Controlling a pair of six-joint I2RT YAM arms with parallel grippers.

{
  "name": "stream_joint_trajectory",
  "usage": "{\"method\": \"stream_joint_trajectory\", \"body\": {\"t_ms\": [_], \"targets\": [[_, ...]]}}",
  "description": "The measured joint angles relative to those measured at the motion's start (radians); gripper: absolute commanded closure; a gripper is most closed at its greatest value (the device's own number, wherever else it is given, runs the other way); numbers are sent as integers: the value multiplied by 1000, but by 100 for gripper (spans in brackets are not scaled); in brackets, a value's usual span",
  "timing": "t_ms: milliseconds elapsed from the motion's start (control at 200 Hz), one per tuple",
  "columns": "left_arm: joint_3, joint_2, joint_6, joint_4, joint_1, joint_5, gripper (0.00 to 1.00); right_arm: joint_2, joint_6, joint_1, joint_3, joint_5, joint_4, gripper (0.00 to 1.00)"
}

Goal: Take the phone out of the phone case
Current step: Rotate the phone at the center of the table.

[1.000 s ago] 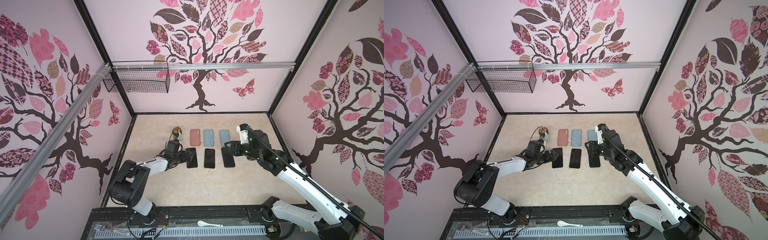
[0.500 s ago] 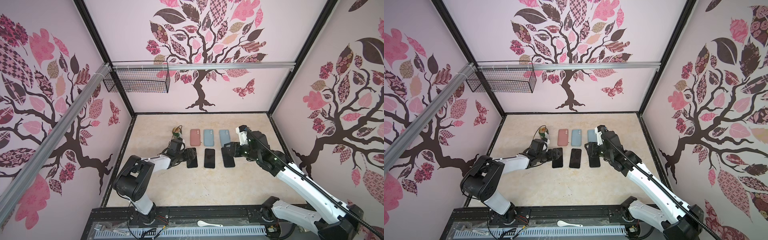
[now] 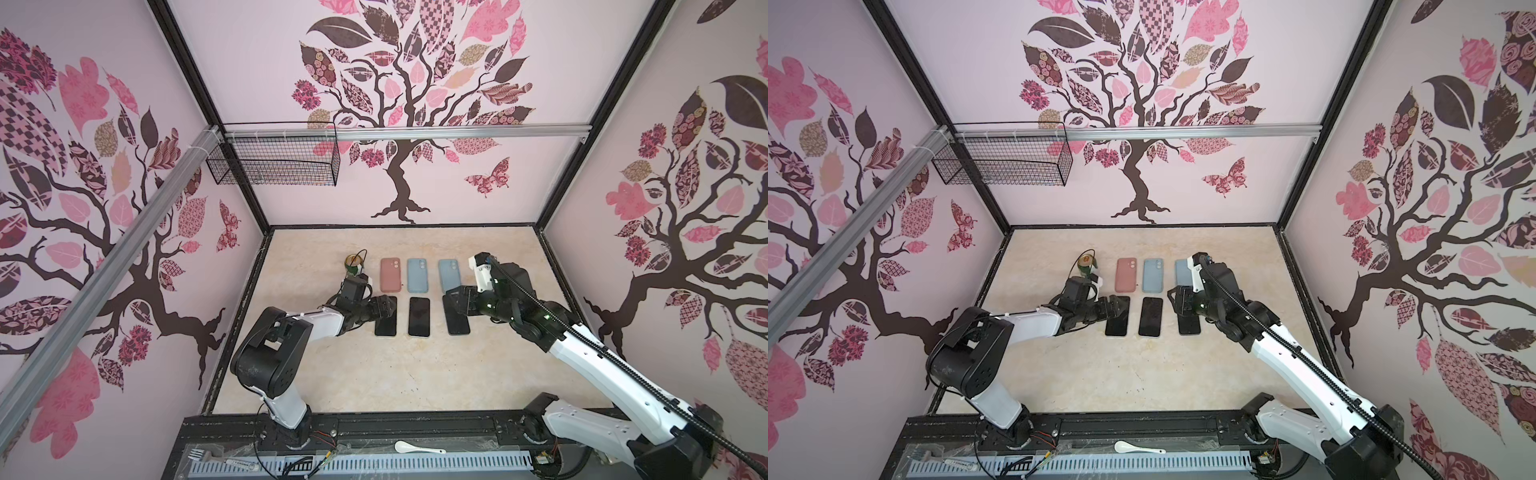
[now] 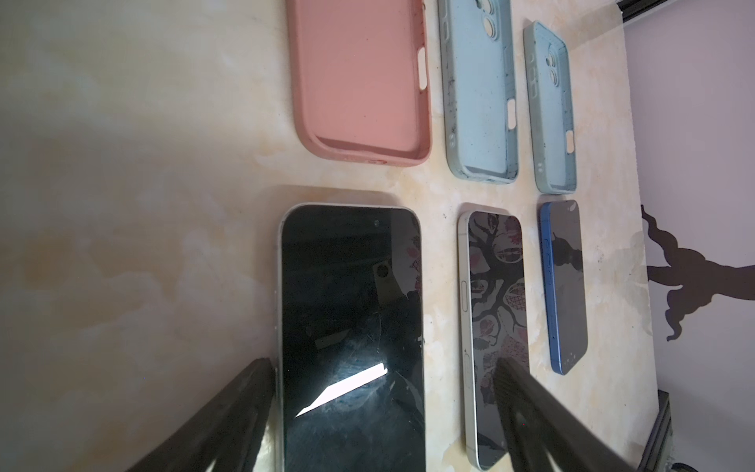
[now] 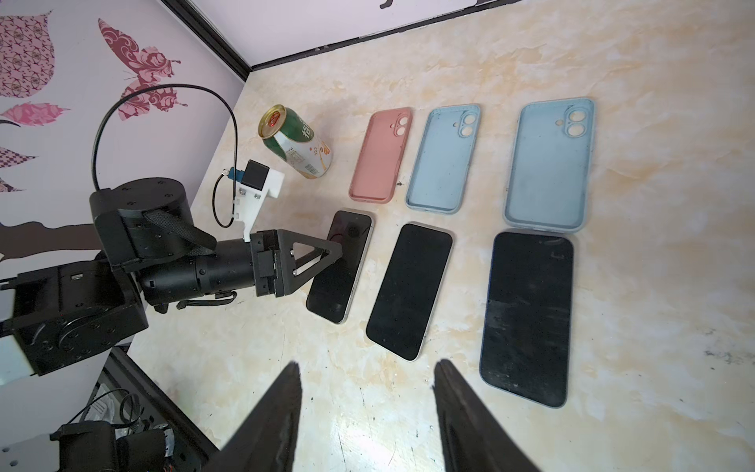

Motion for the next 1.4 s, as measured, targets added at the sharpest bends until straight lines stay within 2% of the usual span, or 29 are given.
{"method": "stream_joint_trajectory", "body": {"t_ms": [330,850,1400], "targets": [[-7,-3,-5,10,-8,-6,11,9,0,0,0,-4,3,45],[-134,-138,-53,-19,-29,-5,11,9,18,0,-11,-4,6,45],[-132,-124,-73,3,-71,12,11,6,19,0,-16,-3,-2,45]]}}
